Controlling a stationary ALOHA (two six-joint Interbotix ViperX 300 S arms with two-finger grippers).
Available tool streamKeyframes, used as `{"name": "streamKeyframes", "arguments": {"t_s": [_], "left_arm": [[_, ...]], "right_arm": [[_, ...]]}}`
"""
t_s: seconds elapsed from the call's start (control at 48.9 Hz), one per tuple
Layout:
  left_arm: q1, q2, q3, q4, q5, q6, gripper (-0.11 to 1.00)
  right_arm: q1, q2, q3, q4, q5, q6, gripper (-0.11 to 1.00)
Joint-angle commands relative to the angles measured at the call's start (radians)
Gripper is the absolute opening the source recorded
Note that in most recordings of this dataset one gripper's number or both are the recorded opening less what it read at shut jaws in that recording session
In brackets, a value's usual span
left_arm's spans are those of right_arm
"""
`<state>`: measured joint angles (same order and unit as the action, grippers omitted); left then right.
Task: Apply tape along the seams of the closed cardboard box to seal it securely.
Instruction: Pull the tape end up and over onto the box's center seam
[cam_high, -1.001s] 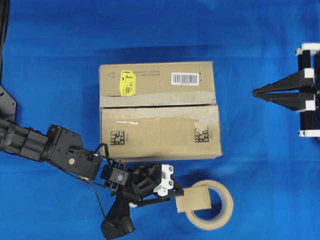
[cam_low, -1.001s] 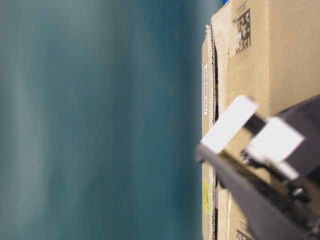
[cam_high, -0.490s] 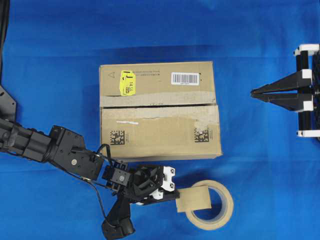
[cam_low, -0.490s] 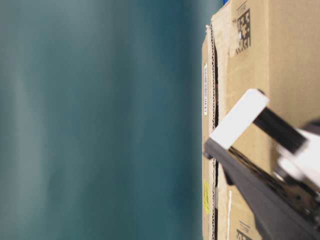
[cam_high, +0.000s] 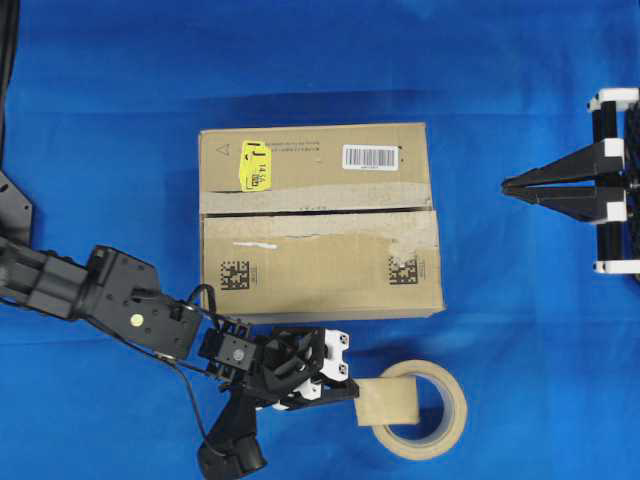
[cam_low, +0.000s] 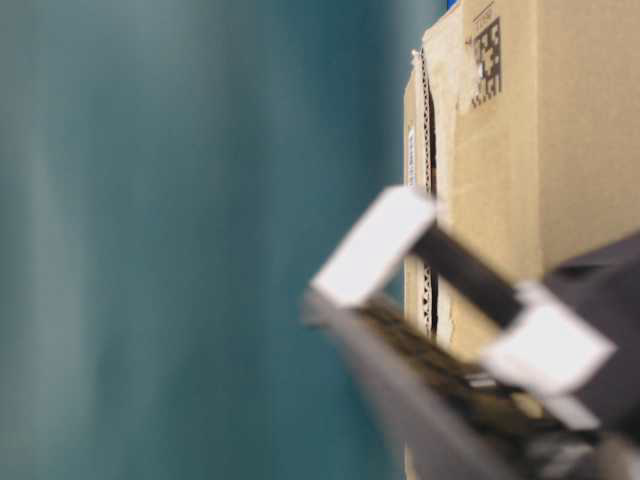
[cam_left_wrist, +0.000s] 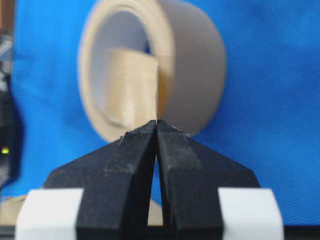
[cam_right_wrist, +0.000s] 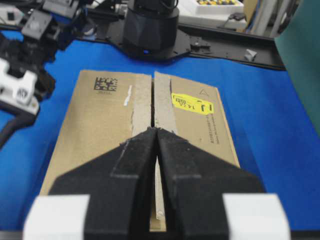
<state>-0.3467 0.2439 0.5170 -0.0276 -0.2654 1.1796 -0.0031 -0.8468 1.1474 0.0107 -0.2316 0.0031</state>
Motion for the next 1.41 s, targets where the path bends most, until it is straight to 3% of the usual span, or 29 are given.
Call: {"name": "streamKeyframes", "arguments": {"t_s": [0.0,0.429,0.531,0.797,1.206,1.39], "left_arm": [[0.0,-0.071,-0.02,-0.003,0.006,-0.002,0.0],[0.052,-0.278,0.018,0.003,0.063,0.012,0.0],[0.081,-0.313,0.04,0.003,0.063,0.051,0.0],[0.176,-0.362,0.077,0.002,0.061,0.123,0.0],[0.324,-0.423,0.156,0.002,0.063,0.137,0.0],[0.345,-0.445,0.19,0.003,0.064,0.133,0.0]], "right_arm": [[-0.003,0.002,-0.014,0.0,-0.002,-0.002,0.12],[-0.003,0.002,-0.015,-0.002,0.012,-0.002,0.12],[-0.003,0.002,-0.015,-0.002,0.015,-0.002,0.12],[-0.003,0.002,-0.015,0.0,0.029,-0.002,0.12],[-0.003,0.002,-0.015,-0.002,0.029,-0.002,0.12],[-0.008,0.002,-0.014,-0.002,0.029,-0.002,0.13]]}}
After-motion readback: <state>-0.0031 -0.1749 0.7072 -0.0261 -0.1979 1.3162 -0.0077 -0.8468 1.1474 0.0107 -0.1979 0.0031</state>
